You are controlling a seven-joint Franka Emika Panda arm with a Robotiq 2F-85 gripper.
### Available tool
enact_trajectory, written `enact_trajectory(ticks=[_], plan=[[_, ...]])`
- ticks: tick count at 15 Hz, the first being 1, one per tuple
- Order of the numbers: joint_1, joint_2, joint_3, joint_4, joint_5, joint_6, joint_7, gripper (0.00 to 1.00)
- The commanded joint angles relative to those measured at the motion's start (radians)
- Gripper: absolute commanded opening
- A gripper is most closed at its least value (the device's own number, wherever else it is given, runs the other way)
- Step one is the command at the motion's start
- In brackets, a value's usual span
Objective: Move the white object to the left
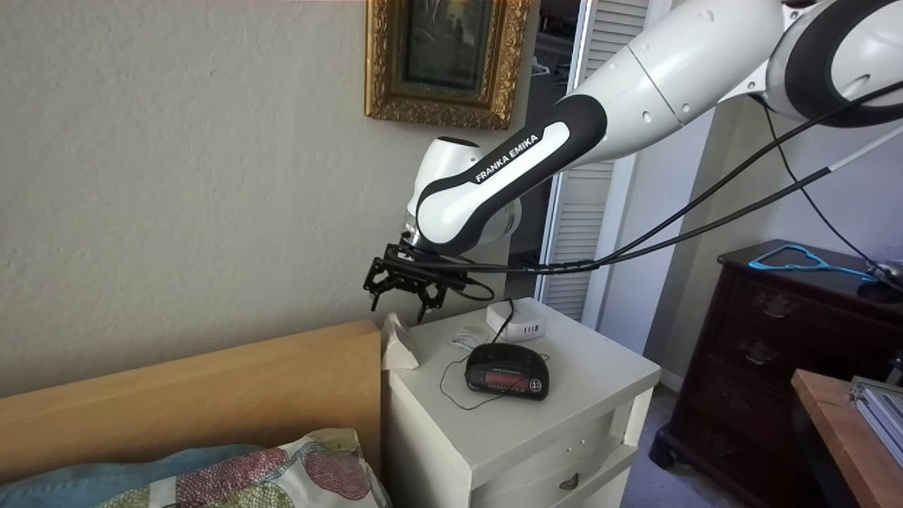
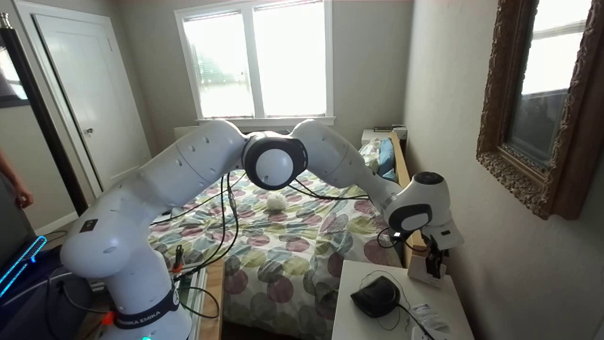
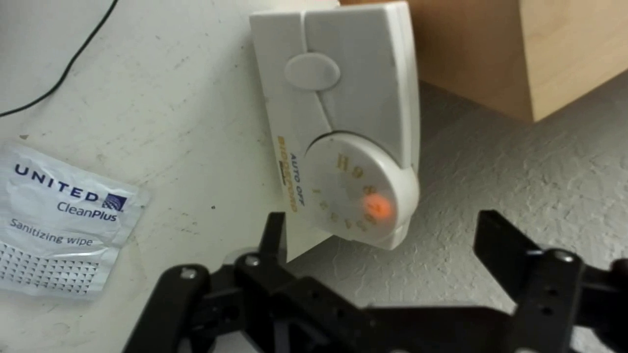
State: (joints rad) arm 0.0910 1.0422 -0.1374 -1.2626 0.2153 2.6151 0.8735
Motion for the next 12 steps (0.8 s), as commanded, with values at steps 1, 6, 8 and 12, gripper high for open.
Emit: enact_trajectory(ticks=[1, 6, 8, 12], plan=[[0.005, 0.026, -0.009, 0.046, -0.013, -0.035, 0.039, 0.68], [0.002, 0.023, -0.008, 0.04, -0.012, -0.042, 0.041, 0.38], [0.002, 0.022, -0.011, 0.039, -0.013, -0.043, 0.043, 0.27], [0.003, 0.015, -0.026, 0.038, -0.017, -0.072, 0.058, 0.17]])
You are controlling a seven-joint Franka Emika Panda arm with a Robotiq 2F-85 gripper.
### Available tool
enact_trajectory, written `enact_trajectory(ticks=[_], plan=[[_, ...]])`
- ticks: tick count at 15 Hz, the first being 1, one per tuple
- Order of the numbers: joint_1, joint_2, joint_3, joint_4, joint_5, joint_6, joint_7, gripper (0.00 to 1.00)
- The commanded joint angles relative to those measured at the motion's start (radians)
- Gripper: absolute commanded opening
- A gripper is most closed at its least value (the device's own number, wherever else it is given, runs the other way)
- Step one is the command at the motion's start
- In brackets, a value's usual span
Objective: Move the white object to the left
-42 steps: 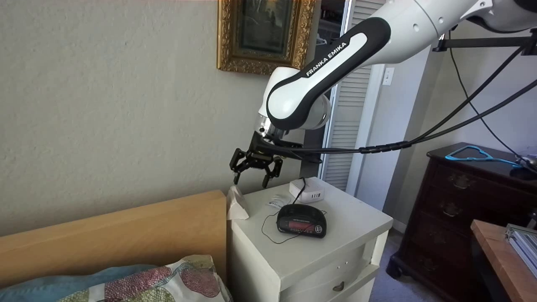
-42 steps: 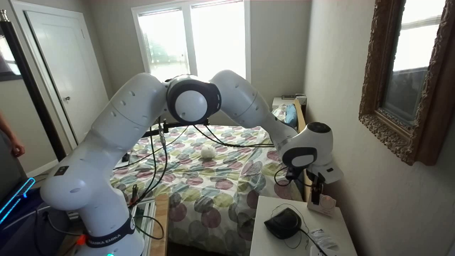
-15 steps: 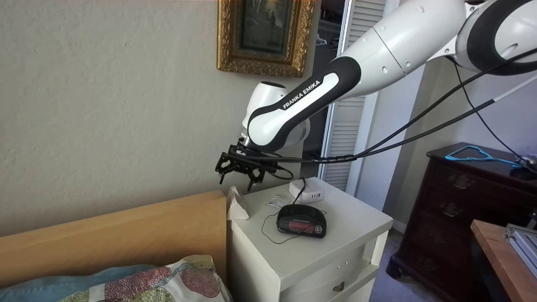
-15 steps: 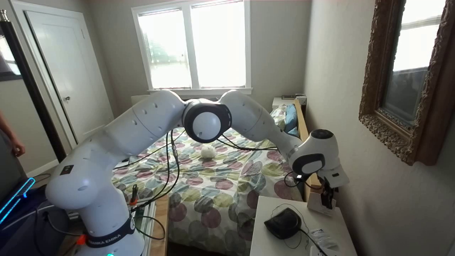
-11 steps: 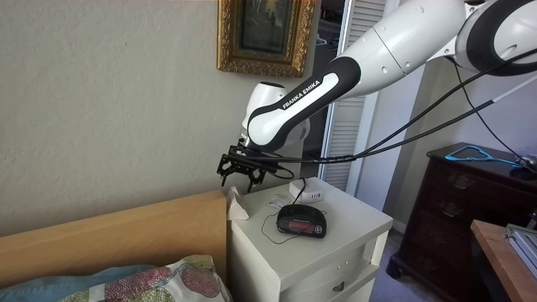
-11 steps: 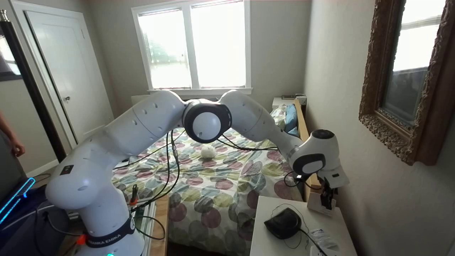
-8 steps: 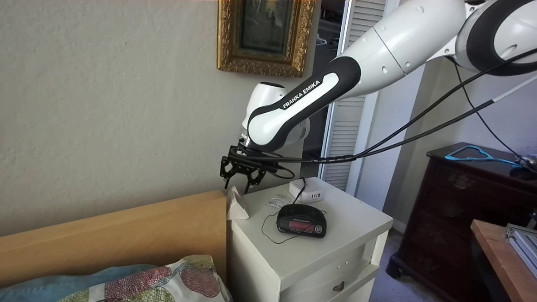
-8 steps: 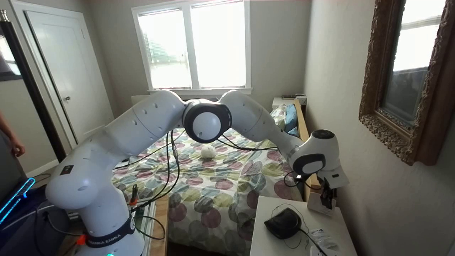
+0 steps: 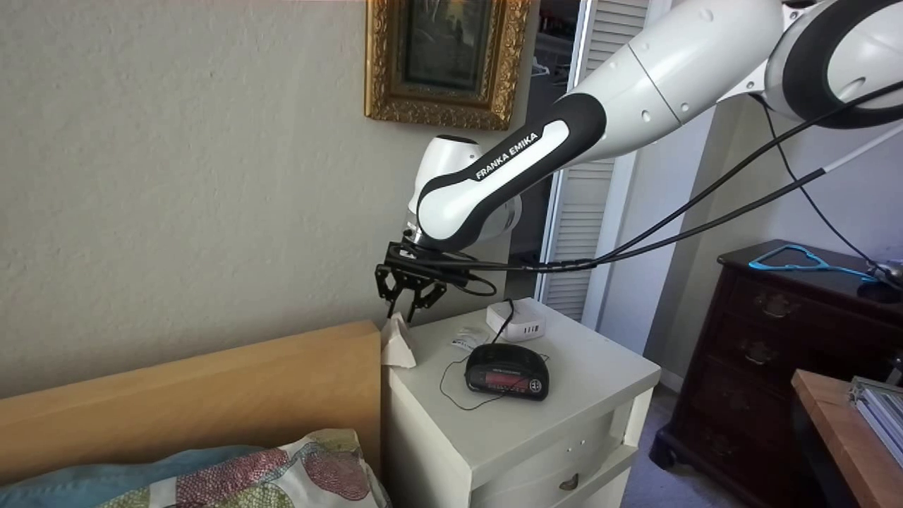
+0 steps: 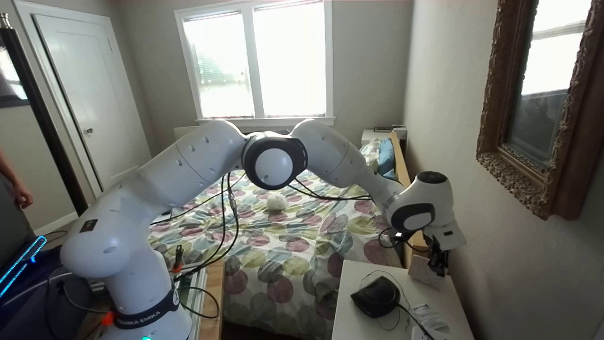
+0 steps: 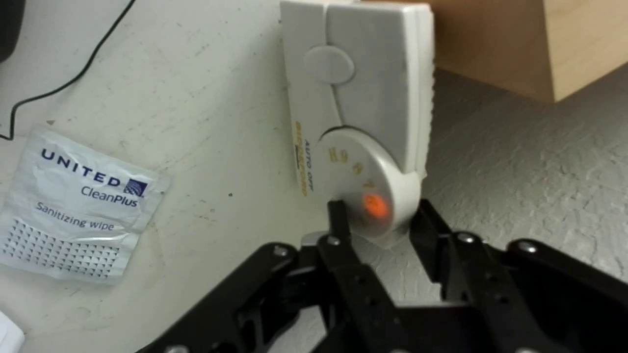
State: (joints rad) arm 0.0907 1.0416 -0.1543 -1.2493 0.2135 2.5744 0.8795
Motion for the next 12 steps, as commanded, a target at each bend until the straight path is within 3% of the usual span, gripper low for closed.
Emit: enact_trajectory(ticks=[1, 5, 12], plan=[[0.005, 0.01, -0.02, 0.02, -0.018, -0.043, 0.063, 0.12], [-0.005, -0.013, -0.039, -0.005, -0.021, -0.095, 0.123, 0.07], [0.001, -0.034, -0.071, -0.008, -0.049, -0.252, 0.256, 0.08]])
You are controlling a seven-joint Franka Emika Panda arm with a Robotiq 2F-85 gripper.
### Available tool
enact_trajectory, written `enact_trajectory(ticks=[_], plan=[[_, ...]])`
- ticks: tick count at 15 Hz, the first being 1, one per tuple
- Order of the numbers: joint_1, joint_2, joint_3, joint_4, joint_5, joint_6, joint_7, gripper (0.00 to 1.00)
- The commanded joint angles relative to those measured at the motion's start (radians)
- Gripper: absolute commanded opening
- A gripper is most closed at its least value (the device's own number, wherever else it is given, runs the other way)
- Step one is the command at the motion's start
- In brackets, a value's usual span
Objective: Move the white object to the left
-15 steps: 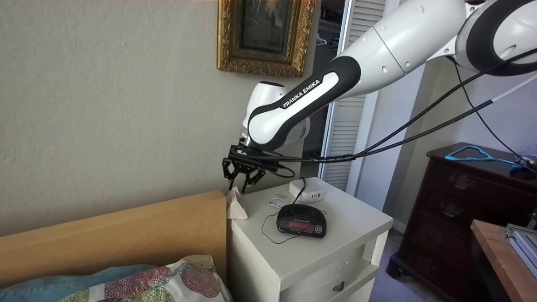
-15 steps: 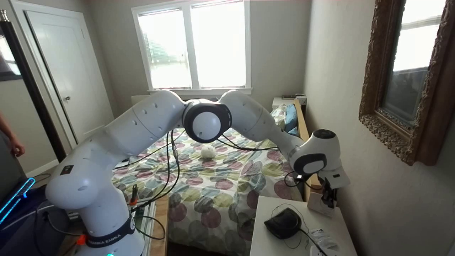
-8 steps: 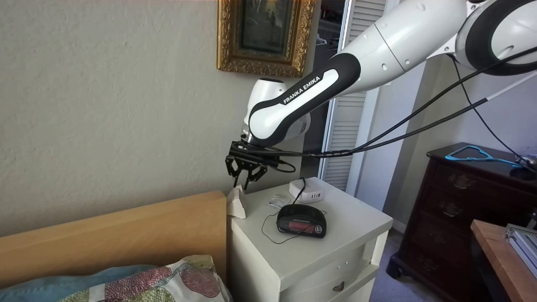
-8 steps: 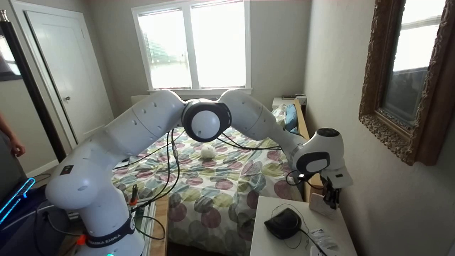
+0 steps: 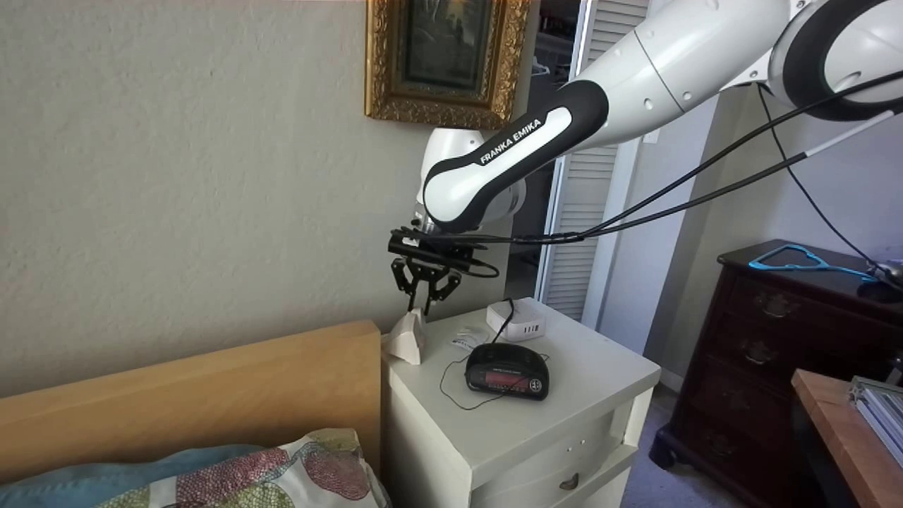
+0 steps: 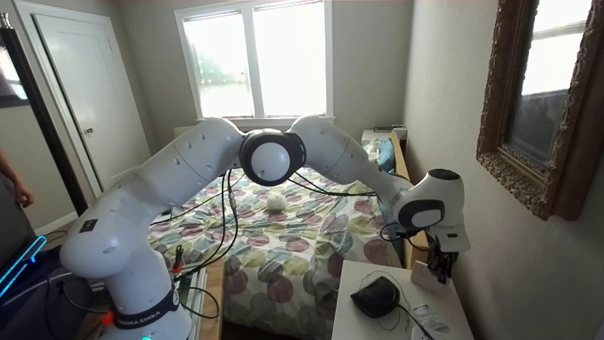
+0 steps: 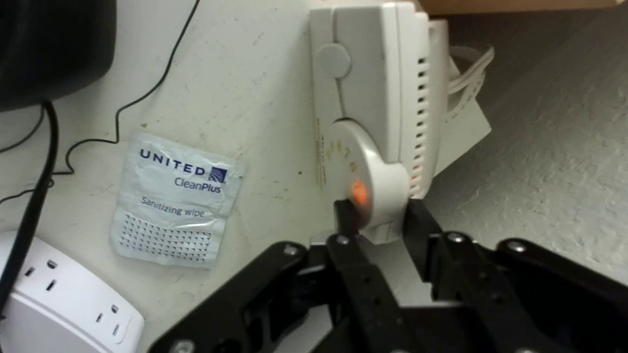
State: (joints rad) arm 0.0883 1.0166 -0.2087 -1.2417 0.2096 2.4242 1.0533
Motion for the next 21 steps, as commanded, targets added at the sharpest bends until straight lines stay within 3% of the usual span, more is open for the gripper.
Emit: enact_trajectory(ticks=[1, 3, 6, 7, 13, 15, 21], plan=[[-0.001, -0.013, -0.013, -0.012, -0.047, -0.129, 0.095, 0.12], [-0.01, -0.016, -0.003, -0.003, -0.048, -0.176, 0.116, 0.17], [-0.02, -0.019, 0.009, 0.004, -0.043, -0.216, 0.136, 0.53], [-0.022, -0.02, 0.012, 0.005, -0.043, -0.223, 0.139, 0.55], [-0.025, -0.023, 0.027, -0.015, -0.049, -0.156, 0.108, 0.96], [-0.024, -0.026, 0.033, -0.025, -0.047, -0.13, 0.104, 1.0], [-0.013, -0.04, 0.039, -0.05, -0.049, -0.072, 0.107, 1.0]])
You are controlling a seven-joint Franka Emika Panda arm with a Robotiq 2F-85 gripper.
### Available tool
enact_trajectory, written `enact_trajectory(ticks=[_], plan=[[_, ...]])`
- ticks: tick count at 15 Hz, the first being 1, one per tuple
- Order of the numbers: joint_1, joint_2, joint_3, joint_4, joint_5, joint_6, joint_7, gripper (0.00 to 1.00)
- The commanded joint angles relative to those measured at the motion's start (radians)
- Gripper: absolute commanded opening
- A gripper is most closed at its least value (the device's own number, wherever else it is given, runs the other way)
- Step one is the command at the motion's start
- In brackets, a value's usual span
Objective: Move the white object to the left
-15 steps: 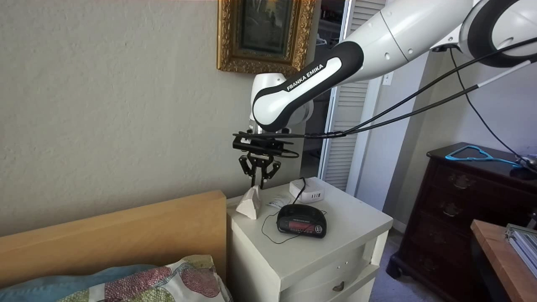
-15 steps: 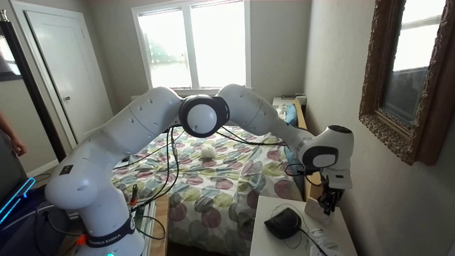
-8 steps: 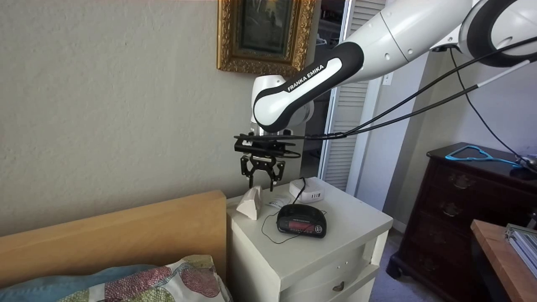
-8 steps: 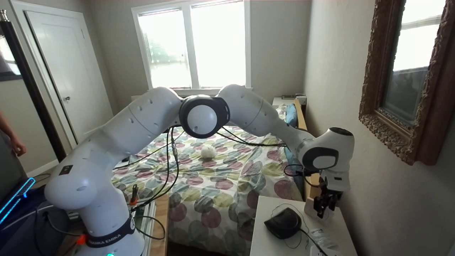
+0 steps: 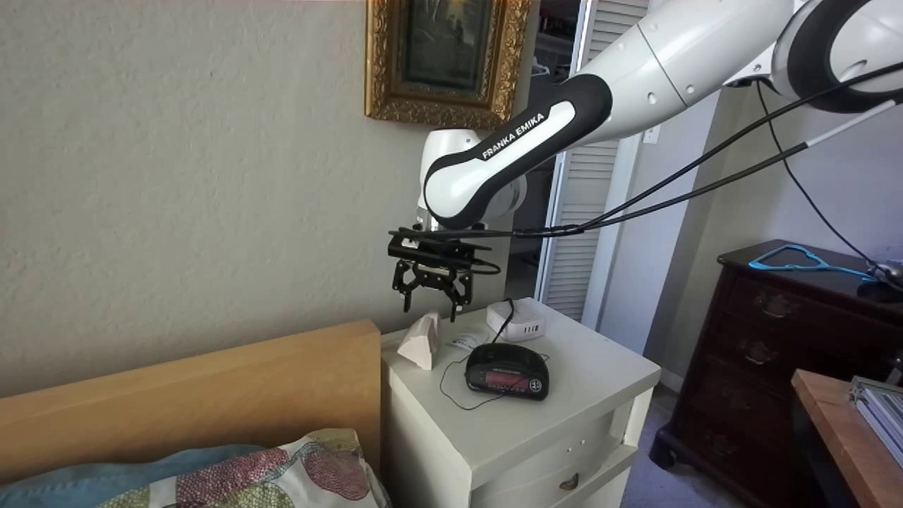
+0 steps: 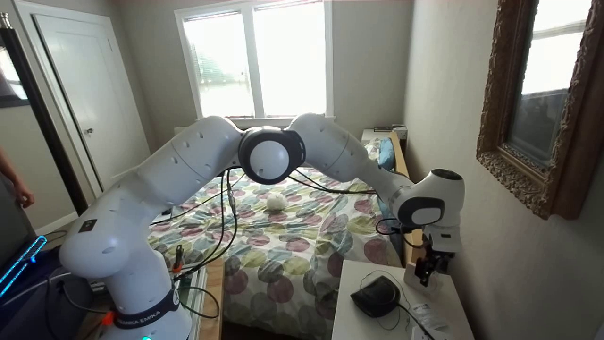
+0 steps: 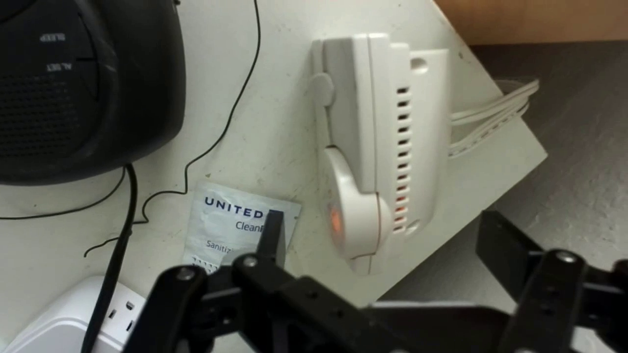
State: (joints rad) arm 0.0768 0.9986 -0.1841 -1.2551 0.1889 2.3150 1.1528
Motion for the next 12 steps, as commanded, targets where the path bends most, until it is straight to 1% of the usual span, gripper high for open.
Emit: enact_trajectory(ticks=[1, 6, 7, 9, 10, 11, 12], plan=[[-0.001, -0.027, 0.017, -0.044, -0.026, 0.043, 0.005, 1.0], [0.009, -0.082, 0.04, -0.138, -0.016, 0.112, -0.016, 1.0], [0.009, -0.086, 0.045, -0.15, -0.014, 0.125, -0.021, 0.98], [0.008, -0.098, 0.054, -0.174, -0.008, 0.143, -0.026, 0.88], [0.009, -0.104, 0.057, -0.187, -0.008, 0.152, -0.028, 0.77], [0.009, -0.11, 0.06, -0.2, -0.007, 0.161, -0.031, 0.62], [0.01, -0.116, 0.062, -0.211, -0.006, 0.168, -0.034, 0.53]])
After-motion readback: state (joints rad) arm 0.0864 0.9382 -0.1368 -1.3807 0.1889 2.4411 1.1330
